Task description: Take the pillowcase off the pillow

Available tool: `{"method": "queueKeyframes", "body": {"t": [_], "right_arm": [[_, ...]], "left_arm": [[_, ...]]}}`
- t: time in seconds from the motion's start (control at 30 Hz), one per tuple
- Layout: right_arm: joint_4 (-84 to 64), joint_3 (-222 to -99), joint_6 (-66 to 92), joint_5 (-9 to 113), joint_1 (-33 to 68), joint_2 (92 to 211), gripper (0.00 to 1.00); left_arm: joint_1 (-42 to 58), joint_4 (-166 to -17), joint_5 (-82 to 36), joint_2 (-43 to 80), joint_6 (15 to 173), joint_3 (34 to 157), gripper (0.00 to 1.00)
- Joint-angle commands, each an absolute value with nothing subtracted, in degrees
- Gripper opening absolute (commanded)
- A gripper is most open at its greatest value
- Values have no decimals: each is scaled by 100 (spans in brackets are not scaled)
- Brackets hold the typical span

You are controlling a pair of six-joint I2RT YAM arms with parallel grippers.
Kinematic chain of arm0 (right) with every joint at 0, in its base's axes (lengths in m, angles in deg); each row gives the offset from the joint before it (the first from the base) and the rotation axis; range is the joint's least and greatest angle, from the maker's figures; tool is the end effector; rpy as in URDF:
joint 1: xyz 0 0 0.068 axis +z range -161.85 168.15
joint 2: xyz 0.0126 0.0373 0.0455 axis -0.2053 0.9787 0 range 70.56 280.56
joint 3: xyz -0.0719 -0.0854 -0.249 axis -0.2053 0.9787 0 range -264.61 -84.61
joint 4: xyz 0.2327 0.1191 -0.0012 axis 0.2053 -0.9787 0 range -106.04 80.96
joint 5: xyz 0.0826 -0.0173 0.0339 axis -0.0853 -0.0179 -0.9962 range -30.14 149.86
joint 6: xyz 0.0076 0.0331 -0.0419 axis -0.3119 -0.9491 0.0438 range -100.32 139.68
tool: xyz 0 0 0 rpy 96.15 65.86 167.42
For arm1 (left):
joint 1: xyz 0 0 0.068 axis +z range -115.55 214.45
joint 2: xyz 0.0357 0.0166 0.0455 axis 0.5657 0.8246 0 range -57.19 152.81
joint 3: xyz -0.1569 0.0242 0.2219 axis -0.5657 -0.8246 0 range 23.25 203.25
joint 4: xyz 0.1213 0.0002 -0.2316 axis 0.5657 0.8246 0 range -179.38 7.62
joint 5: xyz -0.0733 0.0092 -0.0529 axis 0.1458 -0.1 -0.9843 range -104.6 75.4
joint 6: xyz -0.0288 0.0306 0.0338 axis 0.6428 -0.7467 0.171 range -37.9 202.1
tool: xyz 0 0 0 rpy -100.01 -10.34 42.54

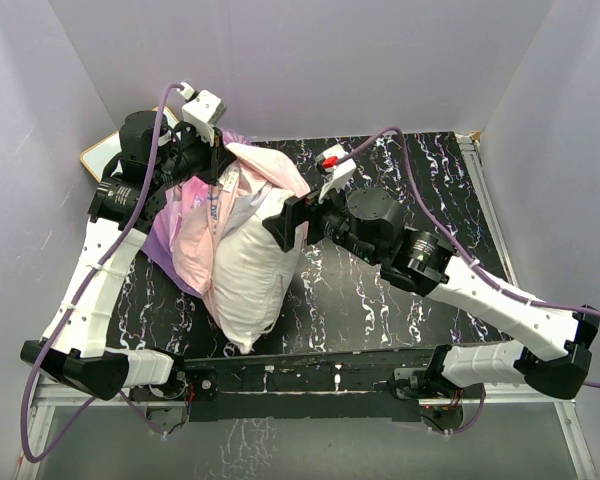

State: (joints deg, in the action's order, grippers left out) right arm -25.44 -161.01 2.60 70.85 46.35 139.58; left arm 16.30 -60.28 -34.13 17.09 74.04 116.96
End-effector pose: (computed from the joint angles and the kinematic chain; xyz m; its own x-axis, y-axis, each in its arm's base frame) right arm 0.1471 0.2245 0.4340 -0.2949 0.0718 -0.9528 -0.6784 0.6865 0.2617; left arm 0.2486 -0.0941 0.4877 -0.0730 0.1629 -0.9839 0.6231 0.7778 0.0826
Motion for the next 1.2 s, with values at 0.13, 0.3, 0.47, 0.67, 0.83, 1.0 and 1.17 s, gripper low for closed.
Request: {"method": "queueKeyframes", "body": {"t": [0.13, 0.3, 0.47, 0.67, 0.83, 1.0, 1.17], "right_arm": [[-2338, -15947, 306, 7237, 4669, 14255, 98], [-2104, -16116, 384, 6960, 4758, 14802, 98], [-1801, -16437, 539, 6739, 5001, 15231, 83], [-1446, -17146, 639, 6366, 4994, 14971, 9], [-1291, -17467, 731, 6273, 4944, 14457, 8], [-1454, -17228, 683, 6276, 4921, 13965, 8], [-1398, -16717, 490, 6177, 4915, 13417, 8]], "left_arm": [[1694, -6343, -3260, 1594, 7435, 11987, 0], [1695, -6327, -3268, 1584, 7452, 12041, 0], [1696, -6349, -3243, 1626, 7441, 12081, 0], [1696, -6319, -3165, 1635, 7265, 12070, 0], [1695, -6543, -2659, 1531, 6915, 11775, 0], [1696, -7332, -1214, 1505, 6533, 11373, 0], [1701, -8295, -300, 1535, 5647, 10684, 0]]}}
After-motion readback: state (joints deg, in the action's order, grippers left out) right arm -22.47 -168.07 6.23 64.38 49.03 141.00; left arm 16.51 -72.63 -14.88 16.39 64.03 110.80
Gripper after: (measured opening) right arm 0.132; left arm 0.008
